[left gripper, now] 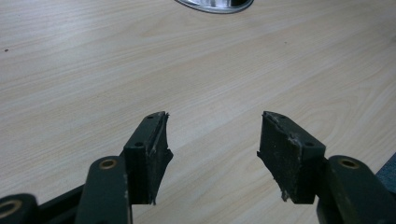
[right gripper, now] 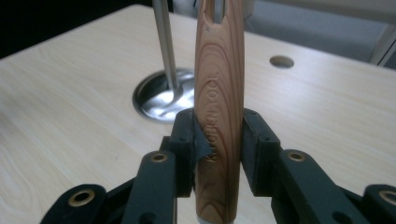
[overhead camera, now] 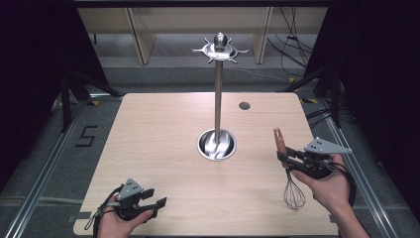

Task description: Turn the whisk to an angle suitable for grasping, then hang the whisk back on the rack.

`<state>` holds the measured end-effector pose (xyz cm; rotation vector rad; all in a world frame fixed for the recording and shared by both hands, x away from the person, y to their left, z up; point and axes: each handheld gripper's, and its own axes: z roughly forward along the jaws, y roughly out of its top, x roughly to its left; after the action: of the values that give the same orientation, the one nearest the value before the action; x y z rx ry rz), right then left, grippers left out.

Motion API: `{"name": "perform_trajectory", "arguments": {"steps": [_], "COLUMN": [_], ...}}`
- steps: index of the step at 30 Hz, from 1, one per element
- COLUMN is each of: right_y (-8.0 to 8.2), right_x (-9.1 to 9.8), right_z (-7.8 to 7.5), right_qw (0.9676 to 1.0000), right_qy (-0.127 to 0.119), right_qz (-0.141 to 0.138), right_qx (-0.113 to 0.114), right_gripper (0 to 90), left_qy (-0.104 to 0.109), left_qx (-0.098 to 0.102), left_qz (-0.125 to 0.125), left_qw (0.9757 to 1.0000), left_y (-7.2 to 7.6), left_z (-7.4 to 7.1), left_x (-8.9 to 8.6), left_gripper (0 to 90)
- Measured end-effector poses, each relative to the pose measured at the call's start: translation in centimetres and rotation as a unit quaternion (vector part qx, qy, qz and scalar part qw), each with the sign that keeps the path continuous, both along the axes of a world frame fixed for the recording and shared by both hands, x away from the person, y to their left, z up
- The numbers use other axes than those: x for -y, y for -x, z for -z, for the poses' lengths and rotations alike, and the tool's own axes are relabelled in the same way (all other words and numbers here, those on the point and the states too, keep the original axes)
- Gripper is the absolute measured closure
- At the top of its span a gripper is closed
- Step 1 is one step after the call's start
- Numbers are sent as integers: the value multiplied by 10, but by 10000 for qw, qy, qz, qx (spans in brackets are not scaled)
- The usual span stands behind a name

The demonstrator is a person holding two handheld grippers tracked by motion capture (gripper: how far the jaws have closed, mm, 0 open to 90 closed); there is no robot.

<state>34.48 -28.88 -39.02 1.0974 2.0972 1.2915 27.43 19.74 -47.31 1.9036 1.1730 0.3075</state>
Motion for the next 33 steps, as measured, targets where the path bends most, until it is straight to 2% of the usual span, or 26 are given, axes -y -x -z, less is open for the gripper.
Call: {"name": "perform_trajectory", "arguments": {"steps": [1,2,3,4,6,7,9,11,12,13,15,16,17,21,22,23,24,25,26,27,28,29,30,33], "right_y": [1,-1,0,-2,-1,-3,-3,-7,-7,-8,-10,-10,-12,-12,-14,-10,-10,-12,-12,-11,-11,-14,-12,-12], "right_x": [-1,0,-1,0,-2,-1,-1,-4,-4,-4,-8,-8,-10,-14,-14,-17,-17,-17,-17,-18,-19,-20,-22,-25], "right_z": [-2,-4,-6,-8,-12,-13,-18,-24,-24,-26,-34,-34,-39,-43,-44,-46,-46,-47,-47,-48,-49,-51,-52,-55], "right_qw": [10000,9999,9997,9995,9990,9985,9984,9972,9972,9969,9955,9955,9946,9946,9940,9950,9950,9932,9932,9943,9939,9920,9934,9931], "right_qy": [-49,-30,-155,-99,-245,-223,-309,-395,-395,-361,-408,-408,-384,-519,-510,-637,-637,-569,-569,-635,-604,-552,-629,-676], "right_qz": [32,-6,41,18,106,55,99,67,67,39,-15,-15,-52,-15,-88,-21,-21,-45,-45,-12,-51,-117,-95,-112], "right_qx": [-39,166,159,294,355,494,467,633,633,697,853,853,960,895,962,763,763,1011,1011,851,925,1133,951,957], "right_gripper": [696,697,697,697,697,697,697,697,697,697,697,697,698,697,697,697,697,697,697,697,697,697,697,697], "left_qy": [4,-83,-72,-73,6,6,7,-49,-26,-115,17,59,64,31,21,70,97,78,78,77,80,46,69,60], "left_qx": [7,-21,-22,-31,-23,-25,36,8,19,64,87,56,2,20,32,39,45,42,42,71,81,67,94,95], "left_qz": [5,65,56,52,5,-23,20,24,9,58,-16,-55,-36,-76,-59,-84,-71,-83,-83,-50,-52,-54,-104,-125], "left_qw": [10000,9999,10000,10000,10000,10000,10000,10000,10000,9999,10000,10000,10000,10000,10000,9999,9999,9999,9999,9999,9999,10000,9999,9999], "left_y": [0,0,-1,-1,-1,-1,-1,-1,-1,-2,-2,-2,-2,-2,-1,-1,-1,1,1,3,3,4,5,5], "left_z": [0,0,0,0,0,0,0,-1,-2,-2,-2,-2,-2,-1,-1,-1,-1,-2,-2,-2,-2,-2,-2,-2], "left_x": [0,-2,-2,-2,-2,-2,-2,-3,-2,-4,-1,-1,-1,-2,-2,-1,-2,-2,-2,-2,-3,-3,-3,-4], "left_gripper": [411,411,410,410,411,411,411,411,411,412,413,413,413,413,413,413,413,413,412,412,413,413,413,413]}}
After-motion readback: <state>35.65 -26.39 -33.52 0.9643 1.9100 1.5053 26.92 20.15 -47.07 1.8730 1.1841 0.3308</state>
